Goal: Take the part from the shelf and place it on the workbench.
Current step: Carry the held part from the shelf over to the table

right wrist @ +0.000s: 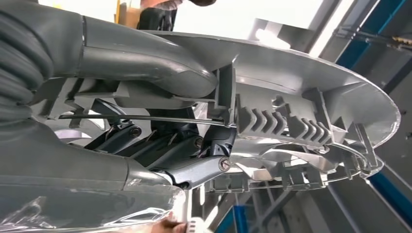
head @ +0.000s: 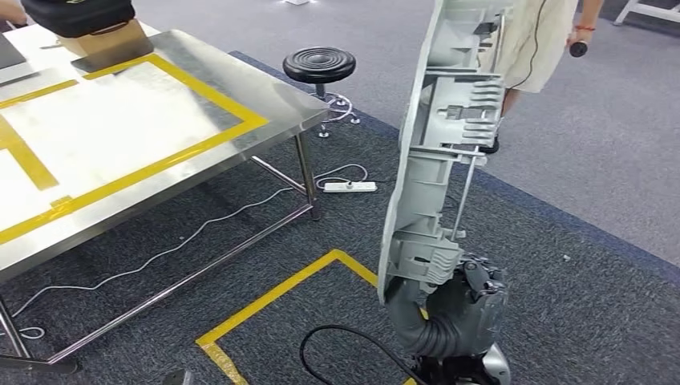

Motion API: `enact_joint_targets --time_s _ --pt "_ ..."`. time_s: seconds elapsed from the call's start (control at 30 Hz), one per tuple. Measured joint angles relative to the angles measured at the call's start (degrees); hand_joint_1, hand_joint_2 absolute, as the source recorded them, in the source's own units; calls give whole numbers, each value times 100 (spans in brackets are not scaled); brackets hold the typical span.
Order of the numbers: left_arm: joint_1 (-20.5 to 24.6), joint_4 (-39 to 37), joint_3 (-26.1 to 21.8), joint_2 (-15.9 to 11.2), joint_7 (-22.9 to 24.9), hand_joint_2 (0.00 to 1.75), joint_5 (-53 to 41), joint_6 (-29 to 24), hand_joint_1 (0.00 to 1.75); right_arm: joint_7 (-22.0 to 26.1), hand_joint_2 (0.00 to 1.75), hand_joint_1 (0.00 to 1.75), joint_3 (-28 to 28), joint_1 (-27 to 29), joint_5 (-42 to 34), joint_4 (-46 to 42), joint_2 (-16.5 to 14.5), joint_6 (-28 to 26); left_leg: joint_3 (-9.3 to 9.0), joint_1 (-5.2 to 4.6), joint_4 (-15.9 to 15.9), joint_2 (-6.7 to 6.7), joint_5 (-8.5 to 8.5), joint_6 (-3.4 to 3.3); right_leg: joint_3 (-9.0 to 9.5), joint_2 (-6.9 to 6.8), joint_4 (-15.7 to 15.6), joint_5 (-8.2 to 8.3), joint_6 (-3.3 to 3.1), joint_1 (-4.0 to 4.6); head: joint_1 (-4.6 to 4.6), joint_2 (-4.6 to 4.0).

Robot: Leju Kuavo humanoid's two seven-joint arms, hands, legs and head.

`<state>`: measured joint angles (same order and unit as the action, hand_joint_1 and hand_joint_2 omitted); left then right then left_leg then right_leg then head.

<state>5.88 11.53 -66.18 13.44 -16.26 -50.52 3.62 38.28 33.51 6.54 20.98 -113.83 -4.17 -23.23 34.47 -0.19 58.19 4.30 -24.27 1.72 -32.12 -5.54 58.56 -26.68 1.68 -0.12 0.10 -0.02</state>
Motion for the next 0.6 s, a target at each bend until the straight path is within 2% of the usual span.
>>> enact_joint_targets --time_s 0.03,0.1,0.13,0.17,0.23,0.27,0.3,0.33,0.37,0.4,0.47,0.5,0.53,0.57,0.6 --pt "4 -1 0 -1 -3 175 3 -1 0 2 175 175 0 0 5 0 0 -4 -32 -17 -89 30 -6 -30 13 -59 -2 -14 27 20 4 0" --pt "-10 0 -1 -5 -7 175 8 -2 0 3 175 175 1 -6 9 -1 0 -10 -18 -13 -113 -125 -3 -102 48 -154 -14 -44 85 16 18 0" --pt "-20 1 -2 -7 -7 175 8 -3 0 3 175 175 2 -10 10 -1 0 -12 -22 0 -123 -201 3 -135 43 -72 36 -96 119 0 23 0" --pt "-24 1 -4 -8 -8 175 9 -3 0 3 175 175 2 -7 10 -2 0 -13 -28 18 -132 -277 12 -170 -15 74 185 -197 148 -16 37 0" --pt "-11 1 -5 -7 -9 175 10 -2 0 3 175 175 2 1 9 -1 0 -15 -33 39 -137 -424 18 -216 -323 424 844 -534 181 -37 71 0" --pt "-4 1 -6 -5 -9 175 10 -1 0 1 175 175 2 6 8 -1 0 -15 -32 40 -137 -505 18 -229 -533 499 1251 -697 187 -39 81 0" --pt "-2 1 -6 -5 -9 175 10 1 0 -1 175 175 2 8 6 0 0 -15 -34 40 -135 -593 17 -233 -702 527 1550 -777 190 -40 85 0" --pt "-4 1 -6 -5 -9 175 10 1 0 -3 175 175 2 8 4 0 0 -15 -40 42 -132 -685 16 -233 -783 538 1655 -742 191 -42 86 0" --pt "-8 1 -7 -6 -9 175 10 1 0 -5 175 175 2 9 3 0 0 -15 -49 47 -129 -779 14 -229 -748 549 1521 -591 187 -48 86 0" --pt "-10 1 -7 -7 -9 175 10 1 0 -5 175 175 2 9 3 0 0 -15 -61 57 -125 -874 11 -217 -603 590 1172 -359 185 -59 88 0" --pt "-8 1 -7 -9 -9 175 10 2 0 -5 175 175 2 7 5 0 0 -16 -58 71 -100 -1045 1 -162 -243 892 394 -32 193 -117 94 0" --pt "-6 1 -7 -12 -9 175 10 2 0 -5 175 175 2 9 7 0 0 -16 -36 77 -91 -1117 7 -123 -134 1034 156 30 192 -139 95 0" --pt "-7 1 -7 -15 -9 175 10 3 0 -4 175 175 3 13 8 0 0 -17 -6 85 -91 -1181 22 -80 -95 1133 66 22 178 -149 99 0" --pt "-12 1 -7 -17 -9 175 10 3 0 -4 175 175 3 17 9 0 0 -17 23 96 -98 -1243 42 -39 -92 1121 51 20 149 -142 98 0" --pt "-22 1 -7 -20 -9 175 10 3 0 -3 175 175 4 21 11 0 0 -18 39 111 -116 -1292 57 -2 -95 1047 52 29 108 -138 98 0"
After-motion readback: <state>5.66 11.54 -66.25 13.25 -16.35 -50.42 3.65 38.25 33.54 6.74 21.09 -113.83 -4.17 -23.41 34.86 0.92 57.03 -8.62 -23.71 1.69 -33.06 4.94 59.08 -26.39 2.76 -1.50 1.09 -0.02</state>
